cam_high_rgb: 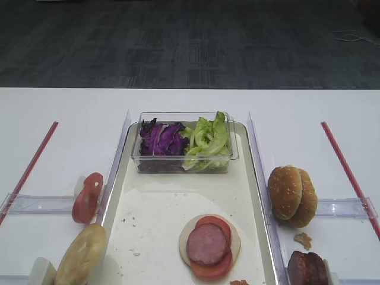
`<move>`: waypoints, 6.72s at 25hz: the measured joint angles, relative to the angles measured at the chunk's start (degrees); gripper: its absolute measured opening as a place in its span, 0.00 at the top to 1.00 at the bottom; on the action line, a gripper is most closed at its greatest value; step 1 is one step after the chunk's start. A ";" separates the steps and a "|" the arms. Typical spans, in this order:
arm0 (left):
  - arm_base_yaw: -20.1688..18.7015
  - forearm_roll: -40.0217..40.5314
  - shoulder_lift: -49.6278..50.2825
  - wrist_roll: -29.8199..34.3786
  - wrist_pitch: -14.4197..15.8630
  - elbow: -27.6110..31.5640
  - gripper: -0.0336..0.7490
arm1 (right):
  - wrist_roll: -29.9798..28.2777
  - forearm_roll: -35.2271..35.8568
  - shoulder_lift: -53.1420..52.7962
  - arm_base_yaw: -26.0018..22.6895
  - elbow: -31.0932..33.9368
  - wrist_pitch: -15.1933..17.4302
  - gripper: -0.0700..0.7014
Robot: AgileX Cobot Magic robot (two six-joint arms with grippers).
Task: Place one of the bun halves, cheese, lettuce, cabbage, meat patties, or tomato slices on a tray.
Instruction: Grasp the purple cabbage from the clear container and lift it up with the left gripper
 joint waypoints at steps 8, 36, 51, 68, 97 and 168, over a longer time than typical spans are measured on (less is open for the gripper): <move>0.00 0.00 0.00 0.00 0.00 0.00 0.42 | 0.00 0.00 0.00 0.00 0.00 0.00 0.27; 0.00 0.00 0.00 0.10 0.00 0.00 0.42 | 0.00 0.00 0.00 0.00 0.00 0.00 0.28; 0.00 0.00 0.00 0.10 0.00 0.00 0.42 | 0.00 0.00 0.00 0.00 0.00 0.00 0.29; 0.00 -0.38 3.99 0.20 0.00 0.00 0.42 | 0.39 0.00 0.00 0.00 0.00 0.00 0.30; 0.00 -2.10 26.48 -0.90 1.58 -1.70 0.42 | 0.00 0.00 0.00 0.00 0.00 0.00 0.30; 0.00 -2.10 80.42 4.47 -2.53 -32.06 0.42 | 0.00 0.00 0.00 0.00 0.00 0.00 0.30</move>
